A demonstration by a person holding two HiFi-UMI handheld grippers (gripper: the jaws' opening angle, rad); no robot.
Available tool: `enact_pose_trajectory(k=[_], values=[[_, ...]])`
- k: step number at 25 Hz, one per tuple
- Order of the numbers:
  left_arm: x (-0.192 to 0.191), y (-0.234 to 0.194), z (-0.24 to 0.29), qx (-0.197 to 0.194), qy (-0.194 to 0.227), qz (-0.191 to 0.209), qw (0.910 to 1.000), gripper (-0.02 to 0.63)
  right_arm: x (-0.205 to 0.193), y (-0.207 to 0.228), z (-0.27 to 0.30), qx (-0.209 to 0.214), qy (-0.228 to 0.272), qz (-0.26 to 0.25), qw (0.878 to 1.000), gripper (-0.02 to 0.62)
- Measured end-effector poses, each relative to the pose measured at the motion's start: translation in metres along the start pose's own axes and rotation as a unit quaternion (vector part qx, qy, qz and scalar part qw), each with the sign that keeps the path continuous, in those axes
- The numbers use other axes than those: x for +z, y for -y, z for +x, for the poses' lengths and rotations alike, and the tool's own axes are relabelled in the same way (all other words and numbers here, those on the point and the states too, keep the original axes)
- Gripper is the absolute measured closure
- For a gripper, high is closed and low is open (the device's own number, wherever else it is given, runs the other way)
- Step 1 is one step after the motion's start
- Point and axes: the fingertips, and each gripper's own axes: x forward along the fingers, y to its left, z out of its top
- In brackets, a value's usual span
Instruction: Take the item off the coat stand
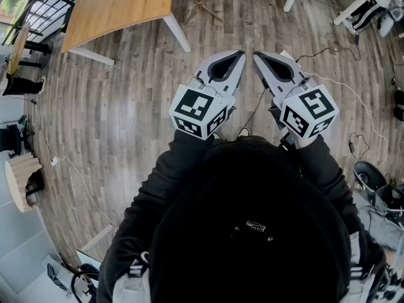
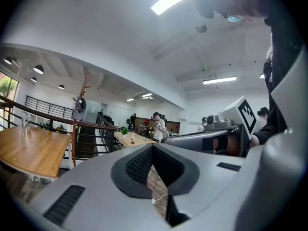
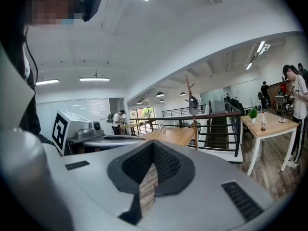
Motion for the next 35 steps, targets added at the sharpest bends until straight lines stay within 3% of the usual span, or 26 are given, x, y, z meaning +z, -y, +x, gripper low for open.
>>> enact_pose_trajectory(k=[13, 20, 28, 32, 35], values=[[-0.003, 0.015, 0.023, 0.017, 0.001, 0.000, 0.9999, 0.600, -0.003, 0.026, -0.016, 0.015, 0.004, 0.011, 1.000, 0.580], [-0.007, 0.023, 0.034, 0.022, 0.003, -0.006, 0.9997, 0.600, -0.006, 0.038, -0.020, 0.036, 0.004, 0.041, 0.999, 0.580], [0.001, 0.032, 0.048, 0.024, 0.002, 0.001, 0.9997, 0.601, 0.009, 0.063, -0.046, 0.030, 0.013, 0.028, 0.999, 0.580], [0.000, 0.035, 0.056, 0.021, 0.005, -0.002, 0.9998, 0.601, 0.008, 0.075, -0.058, 0.066, 0.022, 0.034, 0.997, 0.580], [-0.005, 0.031, 0.066, 0.012, 0.004, 0.001, 0.9999, 0.601, 0.004, 0.090, -0.054, 0.064, 0.016, 0.036, 0.997, 0.580]])
